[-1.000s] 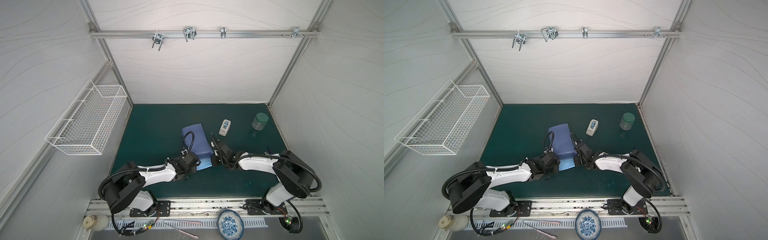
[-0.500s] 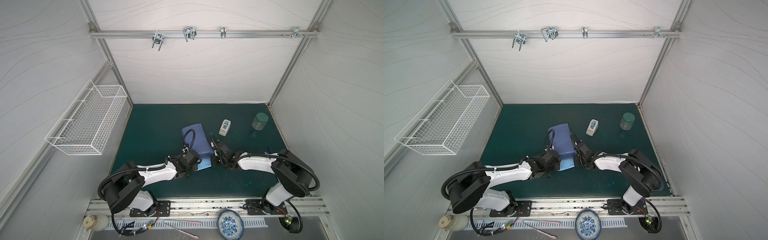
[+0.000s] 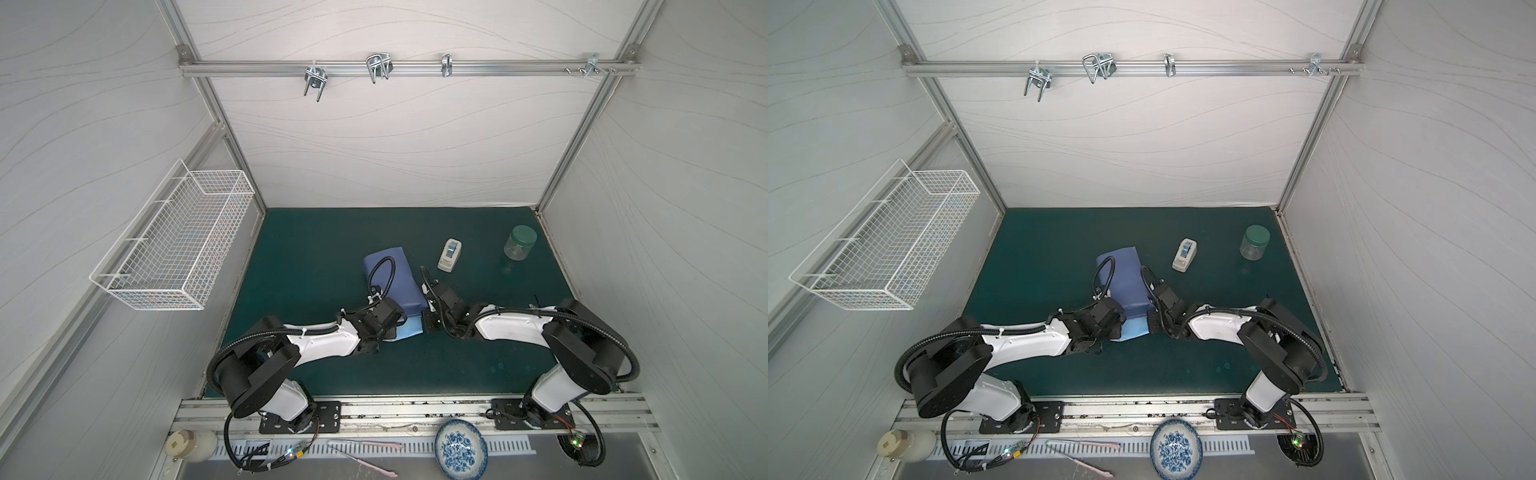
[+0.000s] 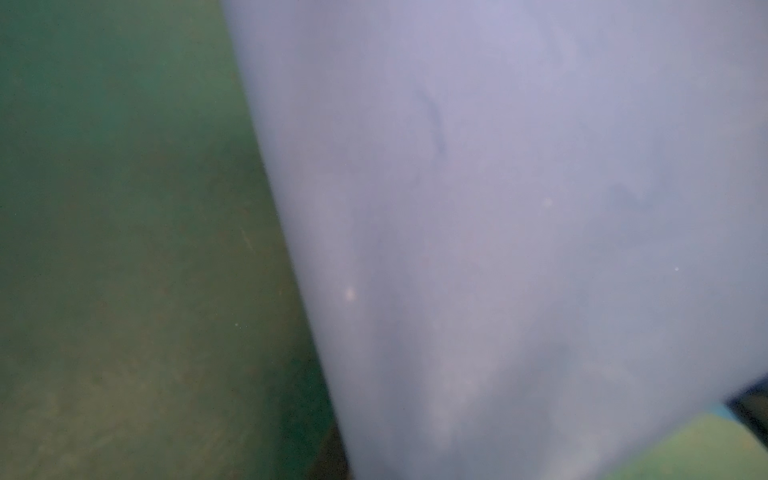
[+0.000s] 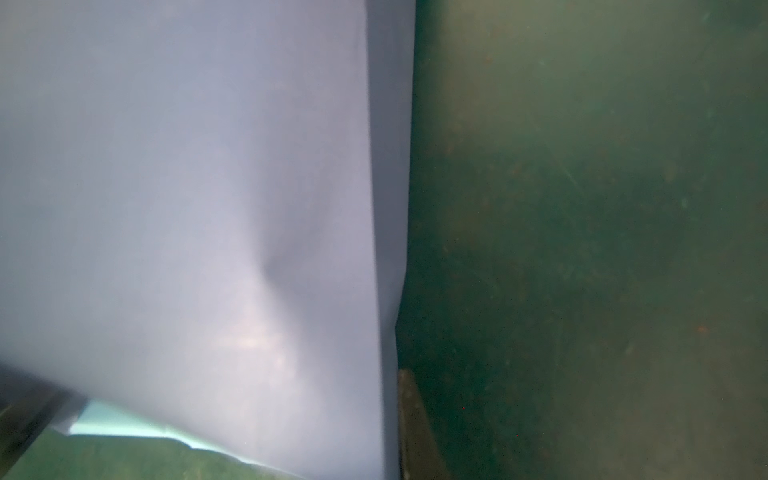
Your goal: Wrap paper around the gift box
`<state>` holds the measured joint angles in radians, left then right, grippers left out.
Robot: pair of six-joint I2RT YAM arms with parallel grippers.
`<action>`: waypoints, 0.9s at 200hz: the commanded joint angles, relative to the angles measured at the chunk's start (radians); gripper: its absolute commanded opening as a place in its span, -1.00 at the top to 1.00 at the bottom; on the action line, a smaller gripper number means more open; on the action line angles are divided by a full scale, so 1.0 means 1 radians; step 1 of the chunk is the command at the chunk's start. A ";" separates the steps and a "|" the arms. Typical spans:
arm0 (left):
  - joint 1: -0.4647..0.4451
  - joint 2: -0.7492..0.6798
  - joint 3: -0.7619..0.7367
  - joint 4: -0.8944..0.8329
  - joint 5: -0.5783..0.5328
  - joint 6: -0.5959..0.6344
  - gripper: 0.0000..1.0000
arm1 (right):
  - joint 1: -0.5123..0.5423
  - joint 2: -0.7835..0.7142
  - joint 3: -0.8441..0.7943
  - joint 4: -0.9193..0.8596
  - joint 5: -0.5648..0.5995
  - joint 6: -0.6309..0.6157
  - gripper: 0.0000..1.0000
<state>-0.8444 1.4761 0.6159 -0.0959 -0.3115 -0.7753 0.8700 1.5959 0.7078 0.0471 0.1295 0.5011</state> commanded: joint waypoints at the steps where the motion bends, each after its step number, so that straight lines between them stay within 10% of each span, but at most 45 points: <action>1: 0.007 0.021 0.028 0.022 -0.027 0.007 0.76 | -0.005 -0.009 0.012 -0.001 -0.001 0.005 0.91; 98: 0.006 0.017 0.010 0.034 -0.018 0.011 0.88 | -0.006 -0.021 0.015 -0.009 0.002 0.001 0.83; 180: 0.006 -0.162 -0.052 -0.010 0.024 0.010 0.12 | -0.011 -0.032 0.005 -0.012 -0.007 -0.002 0.71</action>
<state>-0.8444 1.3891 0.5819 -0.0944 -0.2970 -0.7612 0.8677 1.5940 0.7078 0.0452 0.1295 0.5007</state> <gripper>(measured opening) 0.400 0.141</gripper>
